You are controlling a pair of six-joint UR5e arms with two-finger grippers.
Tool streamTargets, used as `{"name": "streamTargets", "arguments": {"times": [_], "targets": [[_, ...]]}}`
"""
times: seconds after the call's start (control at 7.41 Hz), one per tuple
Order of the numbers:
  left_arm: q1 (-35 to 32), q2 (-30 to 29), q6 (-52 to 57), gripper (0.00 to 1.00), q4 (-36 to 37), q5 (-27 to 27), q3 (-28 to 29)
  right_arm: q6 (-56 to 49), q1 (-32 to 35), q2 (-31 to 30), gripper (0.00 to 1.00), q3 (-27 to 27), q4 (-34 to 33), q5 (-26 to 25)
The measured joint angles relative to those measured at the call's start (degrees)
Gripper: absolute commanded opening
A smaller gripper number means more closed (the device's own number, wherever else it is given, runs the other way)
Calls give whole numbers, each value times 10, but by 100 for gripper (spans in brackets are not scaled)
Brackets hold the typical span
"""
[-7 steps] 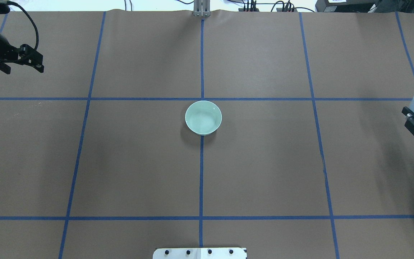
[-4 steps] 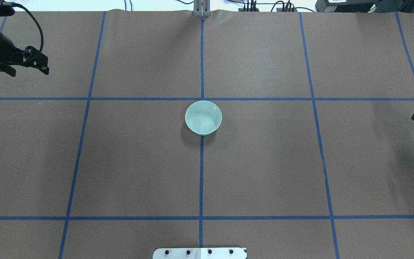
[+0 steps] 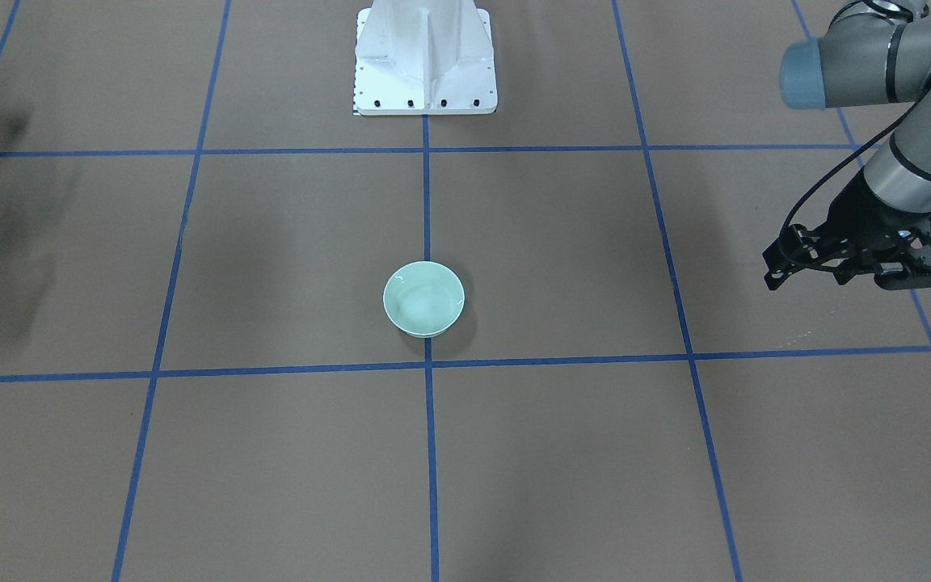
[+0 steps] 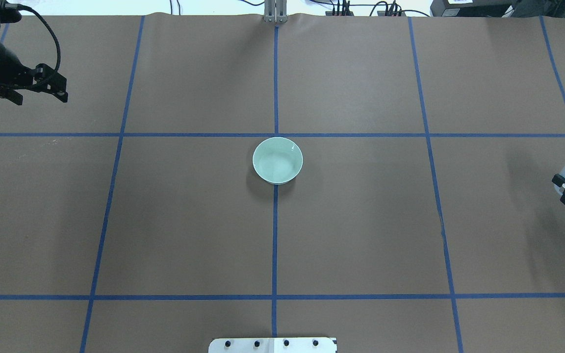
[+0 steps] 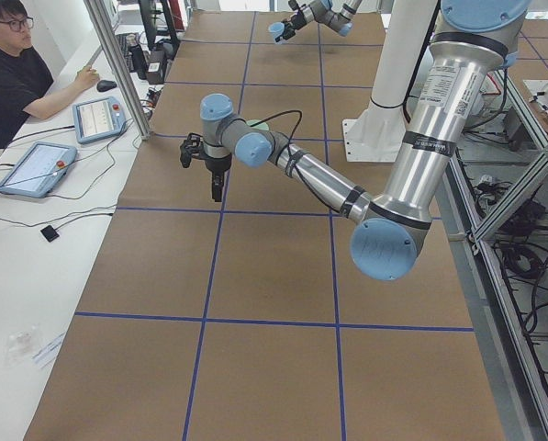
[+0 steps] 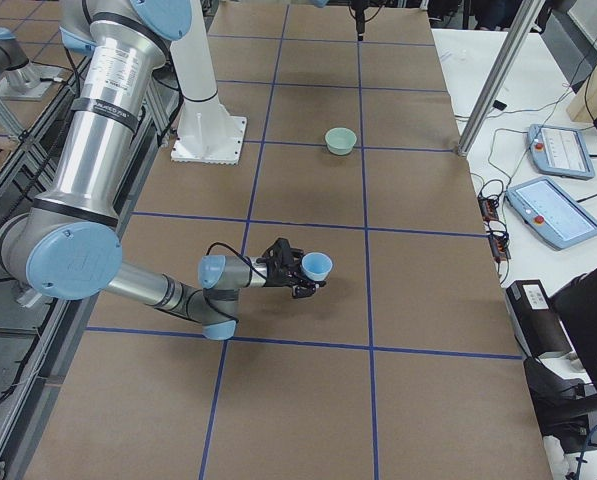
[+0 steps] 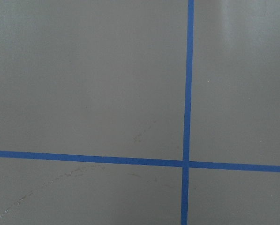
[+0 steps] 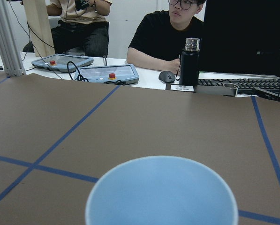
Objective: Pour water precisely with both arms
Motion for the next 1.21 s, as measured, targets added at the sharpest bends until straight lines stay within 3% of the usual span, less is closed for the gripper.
{"name": "streamTargets", "arguments": {"times": [0.4, 1.21], "targets": [[1, 0, 1, 100, 0, 0, 3, -42, -49, 5, 0, -6, 42, 0], [4, 1, 1, 100, 0, 1, 4, -46, -93, 8, 0, -17, 46, 0]]}}
